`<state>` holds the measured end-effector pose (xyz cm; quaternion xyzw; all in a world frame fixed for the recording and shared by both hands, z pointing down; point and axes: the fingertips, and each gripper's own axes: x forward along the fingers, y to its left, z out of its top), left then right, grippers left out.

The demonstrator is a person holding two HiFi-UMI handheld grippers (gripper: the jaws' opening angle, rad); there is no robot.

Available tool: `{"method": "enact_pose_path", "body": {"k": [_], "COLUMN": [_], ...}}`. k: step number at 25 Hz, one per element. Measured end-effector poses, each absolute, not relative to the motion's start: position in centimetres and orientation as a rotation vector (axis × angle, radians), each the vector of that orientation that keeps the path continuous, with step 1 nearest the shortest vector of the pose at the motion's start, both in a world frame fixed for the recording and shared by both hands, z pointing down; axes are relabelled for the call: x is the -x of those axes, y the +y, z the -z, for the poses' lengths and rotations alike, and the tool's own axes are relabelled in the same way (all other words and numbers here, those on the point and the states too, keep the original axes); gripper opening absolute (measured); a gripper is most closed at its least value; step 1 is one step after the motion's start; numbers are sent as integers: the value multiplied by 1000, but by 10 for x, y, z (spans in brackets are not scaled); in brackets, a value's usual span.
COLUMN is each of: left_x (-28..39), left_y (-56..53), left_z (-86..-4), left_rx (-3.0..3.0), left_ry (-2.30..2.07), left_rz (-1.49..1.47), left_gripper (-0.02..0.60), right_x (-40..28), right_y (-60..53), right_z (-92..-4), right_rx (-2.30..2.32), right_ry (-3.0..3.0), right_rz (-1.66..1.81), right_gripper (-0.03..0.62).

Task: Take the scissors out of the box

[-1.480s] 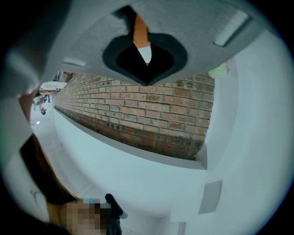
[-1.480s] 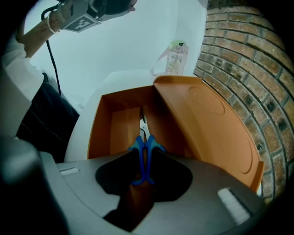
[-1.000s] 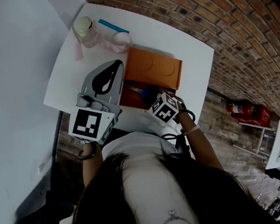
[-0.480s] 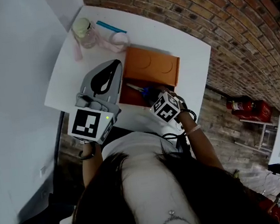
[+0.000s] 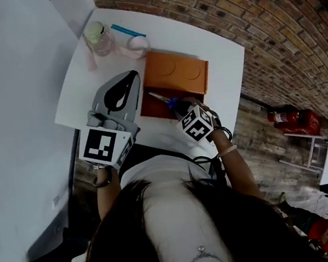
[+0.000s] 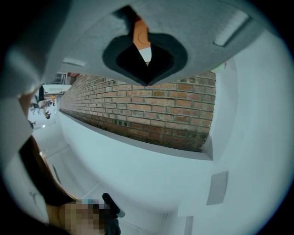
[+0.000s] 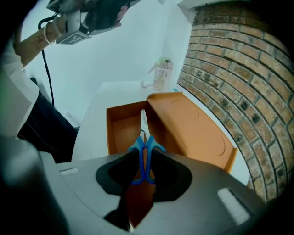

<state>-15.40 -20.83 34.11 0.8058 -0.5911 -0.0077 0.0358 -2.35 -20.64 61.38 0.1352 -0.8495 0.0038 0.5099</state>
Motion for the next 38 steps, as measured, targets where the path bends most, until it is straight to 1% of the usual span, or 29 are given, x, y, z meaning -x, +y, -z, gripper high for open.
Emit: {"method": "enact_pose_path", "body": {"k": [22, 38], "left_x": [121, 77], "left_y": [-162, -119], "left_z": [-335, -327], "left_rx": [-2488, -2471], "left_ry": [-1814, -1883], "left_rz": [-47, -70], "left_gripper": [0, 0], "right_x": [23, 6], "right_y": [-194, -173], "right_z": [-570, -533], "right_rx": [-481, -523], "right_ry": [-2210, -2340], "right_rz": [-72, -52], "right_gripper": [98, 98]}}
